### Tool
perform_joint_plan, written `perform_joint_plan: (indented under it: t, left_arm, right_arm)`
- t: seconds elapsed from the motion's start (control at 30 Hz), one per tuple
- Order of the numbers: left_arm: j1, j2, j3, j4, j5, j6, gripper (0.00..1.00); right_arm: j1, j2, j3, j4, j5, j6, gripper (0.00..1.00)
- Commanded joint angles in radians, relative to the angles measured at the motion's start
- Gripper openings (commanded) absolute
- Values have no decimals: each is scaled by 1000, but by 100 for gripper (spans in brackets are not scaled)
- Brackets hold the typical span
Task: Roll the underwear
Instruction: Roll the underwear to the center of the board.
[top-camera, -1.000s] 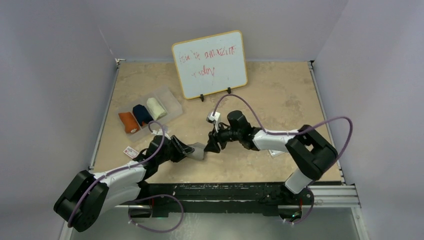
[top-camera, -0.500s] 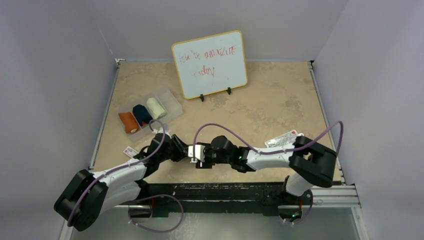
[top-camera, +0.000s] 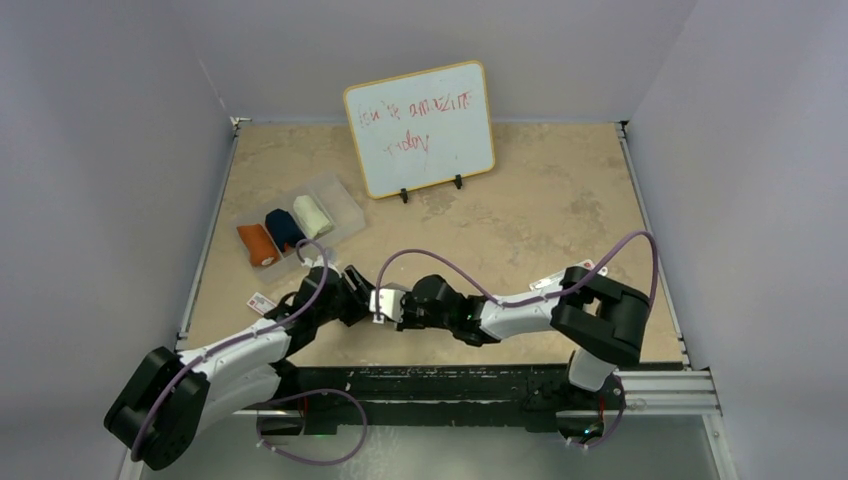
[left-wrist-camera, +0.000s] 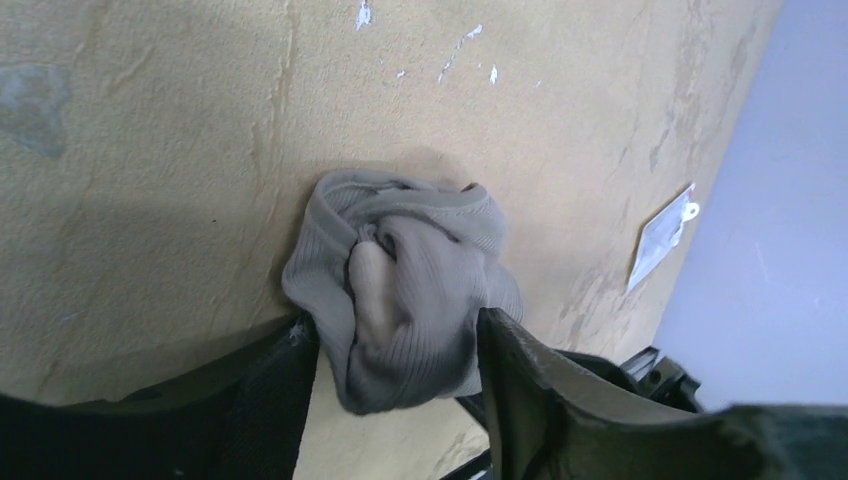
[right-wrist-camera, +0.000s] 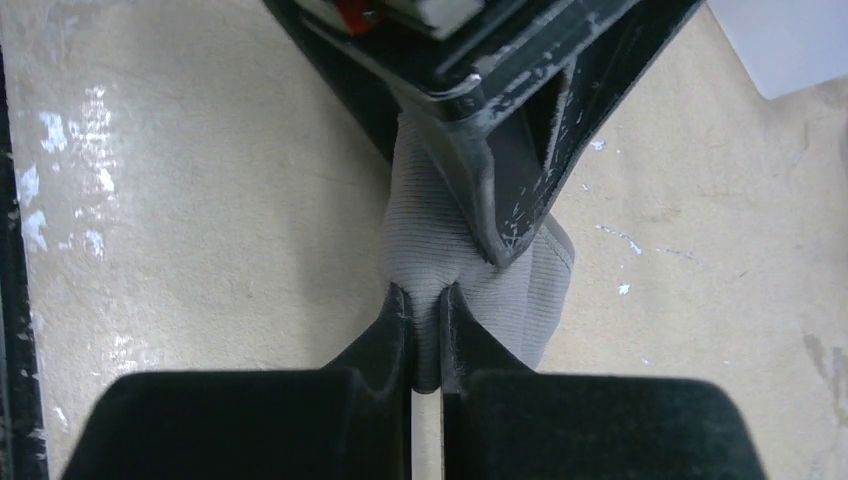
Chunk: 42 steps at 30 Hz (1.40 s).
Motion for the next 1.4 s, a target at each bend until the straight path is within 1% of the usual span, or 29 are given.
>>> perform_joint_plan:
  t: [0.0, 0.07, 0.13, 0.23, 0.33, 0.47, 0.53, 0.6, 0.7, 0.8, 0.9, 0.93, 1.0, 1.1, 1.13, 1.17, 1.23, 1.27, 1.33, 1.37]
  left_arm:
    - [-6, -70, 5, -91, -28, 35, 61]
    - [-4, -108, 2, -99, -27, 28, 65]
    - [-5, -151, -5, -110, -26, 21, 69]
    - [-5, -191, -29, -117, -21, -5, 71]
    - [-4, -205, -76, -48, -10, -32, 72]
    - [-7, -148, -109, 86, 18, -42, 72]
    - [-6, -101, -91, 102, 12, -32, 72]
    - [-7, -68, -79, 135, -5, -25, 72]
    - [-6, -41, -87, 210, -27, -28, 72]
    - [-5, -7, -71, 202, -67, -17, 72]
    - [-5, 42, -70, 225, -82, -10, 68]
    - [-5, 66, -69, 242, -82, -4, 64]
    - [-5, 128, -59, 278, -79, 9, 54]
    - [-6, 208, -28, 276, -72, 27, 33]
    - [-7, 223, -21, 271, -74, 26, 28]
    - [-7, 231, -21, 272, -73, 22, 26]
    - [-7, 240, -21, 262, -70, 16, 24]
    - [-7, 242, -14, 246, -69, 15, 24]
    - [-7, 239, -7, 218, -68, 13, 23]
    - [-7, 236, -4, 210, -68, 12, 23]
  right_arm:
    - [-56, 23, 30, -185, -147, 197, 0]
    - [-107, 27, 28, -171, -265, 284, 0]
    - [-175, 28, 3, -103, -371, 388, 0]
    - [-251, 52, -23, 6, -515, 553, 0]
    - [-291, 108, -14, 82, -624, 696, 0]
    - [-333, 186, -30, 248, -715, 875, 0]
    - [-356, 218, -42, 324, -750, 942, 0]
    - [-378, 249, -42, 359, -785, 978, 0]
    - [-399, 282, -37, 375, -814, 998, 0]
    - [-412, 295, -34, 374, -834, 1001, 0]
    - [-424, 309, -25, 370, -859, 1002, 0]
    - [-429, 314, -20, 364, -865, 1003, 0]
    - [-435, 320, -10, 352, -873, 1006, 2]
    - [-448, 310, 5, 325, -870, 1007, 5]
    - [-453, 301, 12, 296, -862, 1004, 7]
    - [-454, 286, 23, 255, -851, 991, 10]
    - [-455, 239, 47, 145, -819, 901, 24]
    - [-455, 205, 58, 91, -776, 844, 31]
    - [-453, 122, 67, -5, -727, 748, 42]
    - [-454, 83, 63, -23, -713, 712, 46]
